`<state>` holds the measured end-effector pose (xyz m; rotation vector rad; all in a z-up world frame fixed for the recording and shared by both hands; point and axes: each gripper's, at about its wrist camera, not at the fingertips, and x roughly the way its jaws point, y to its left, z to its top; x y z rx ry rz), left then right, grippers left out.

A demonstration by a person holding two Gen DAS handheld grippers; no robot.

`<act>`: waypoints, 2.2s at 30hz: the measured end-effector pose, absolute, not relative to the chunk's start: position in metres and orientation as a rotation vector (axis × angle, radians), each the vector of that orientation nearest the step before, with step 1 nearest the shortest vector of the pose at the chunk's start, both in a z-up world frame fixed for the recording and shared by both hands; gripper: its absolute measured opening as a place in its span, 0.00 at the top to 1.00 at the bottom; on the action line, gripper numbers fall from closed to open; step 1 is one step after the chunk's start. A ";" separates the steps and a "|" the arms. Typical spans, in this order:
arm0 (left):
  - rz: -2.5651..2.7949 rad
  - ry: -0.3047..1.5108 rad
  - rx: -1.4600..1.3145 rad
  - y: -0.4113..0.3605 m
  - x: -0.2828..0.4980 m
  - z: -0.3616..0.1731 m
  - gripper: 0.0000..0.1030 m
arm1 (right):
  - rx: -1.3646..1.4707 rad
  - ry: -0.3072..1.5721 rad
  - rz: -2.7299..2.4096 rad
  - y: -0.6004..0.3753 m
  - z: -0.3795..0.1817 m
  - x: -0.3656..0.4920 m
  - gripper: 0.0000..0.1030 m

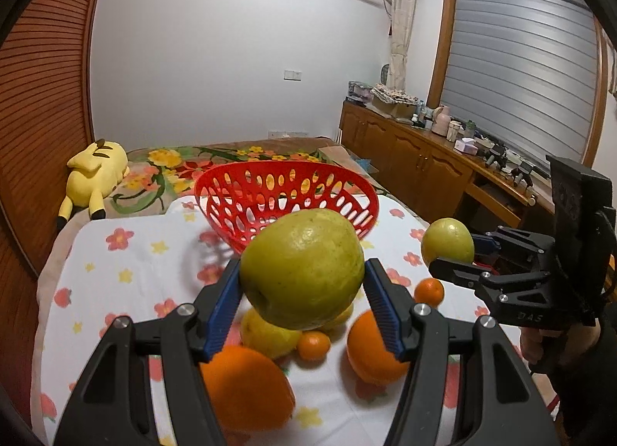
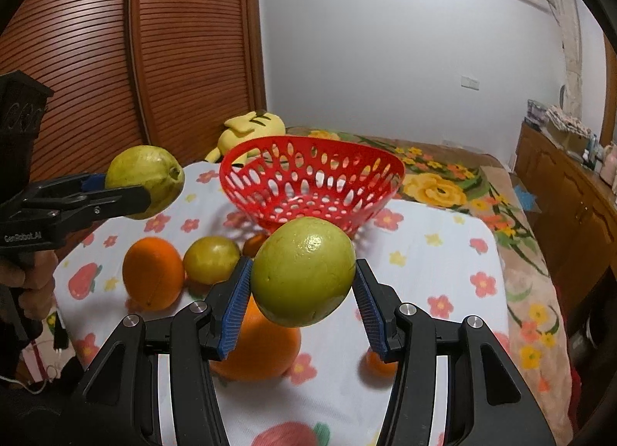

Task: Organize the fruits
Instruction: 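Carry both pears over the red basket and release them inside, then withdraw both tools from the basket toward the oranges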

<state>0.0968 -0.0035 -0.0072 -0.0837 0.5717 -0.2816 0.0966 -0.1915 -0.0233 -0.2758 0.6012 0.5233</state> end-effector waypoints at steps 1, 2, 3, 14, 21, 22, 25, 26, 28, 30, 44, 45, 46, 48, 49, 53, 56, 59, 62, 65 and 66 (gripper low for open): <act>-0.280 0.575 -0.084 -0.003 0.101 -0.007 0.40 | -0.282 0.600 0.527 -0.190 -0.022 0.101 0.48; -0.279 0.578 -0.084 -0.003 0.106 -0.007 0.40 | -0.287 0.599 0.529 -0.188 -0.021 0.105 0.48; -0.278 0.581 -0.081 -0.003 0.110 -0.007 0.40 | -0.289 0.599 0.532 -0.187 -0.020 0.107 0.48; -0.272 0.641 -0.046 -0.011 0.166 -0.011 0.40 | -0.313 0.623 0.564 -0.175 -0.016 0.154 0.48; -0.283 0.681 -0.017 -0.014 0.198 -0.020 0.40 | -0.329 0.645 0.580 -0.170 -0.017 0.186 0.48; -0.284 0.686 -0.013 -0.014 0.201 -0.021 0.40 | -0.336 0.648 0.582 -0.168 -0.018 0.190 0.48; -0.288 0.712 -0.001 -0.014 0.212 -0.025 0.40 | -0.350 0.667 0.588 -0.163 -0.022 0.200 0.48; -0.290 0.720 0.006 -0.014 0.215 -0.026 0.40 | -0.348 0.673 0.593 -0.162 -0.024 0.203 0.48; -0.287 0.733 0.019 -0.013 0.220 -0.028 0.40 | -0.355 0.681 0.599 -0.159 -0.027 0.208 0.48; -0.282 0.746 0.030 -0.012 0.225 -0.030 0.40 | -0.364 0.688 0.604 -0.155 -0.030 0.211 0.48; -0.273 0.797 0.007 -0.009 0.241 -0.045 0.39 | -0.414 0.737 0.617 -0.145 -0.050 0.221 0.48; -0.275 0.785 0.001 -0.008 0.240 -0.043 0.38 | -0.414 0.738 0.617 -0.145 -0.050 0.221 0.48; -0.273 0.778 0.001 -0.008 0.240 -0.041 0.37 | -0.414 0.740 0.617 -0.145 -0.050 0.220 0.48; -0.270 0.768 0.000 -0.006 0.241 -0.037 0.37 | -0.416 0.742 0.617 -0.145 -0.051 0.220 0.48; -0.269 0.766 -0.001 -0.004 0.241 -0.036 0.37 | -0.416 0.741 0.619 -0.144 -0.051 0.219 0.48; -0.261 0.758 -0.009 0.000 0.240 -0.032 0.37 | -0.421 0.747 0.619 -0.143 -0.053 0.220 0.48; -0.251 0.752 -0.022 0.007 0.238 -0.031 0.37 | -0.423 0.754 0.614 -0.143 -0.055 0.222 0.48; -0.246 0.744 -0.028 0.012 0.236 -0.031 0.36 | -0.421 0.762 0.615 -0.143 -0.057 0.224 0.48; -0.245 0.737 -0.031 0.015 0.234 -0.029 0.36 | -0.421 0.769 0.614 -0.141 -0.057 0.225 0.48; -0.247 0.728 -0.028 0.017 0.231 -0.027 0.36 | -0.417 0.781 0.606 -0.140 -0.060 0.228 0.48; -0.249 0.726 -0.028 0.017 0.229 -0.026 0.36 | -0.416 0.784 0.603 -0.138 -0.061 0.228 0.48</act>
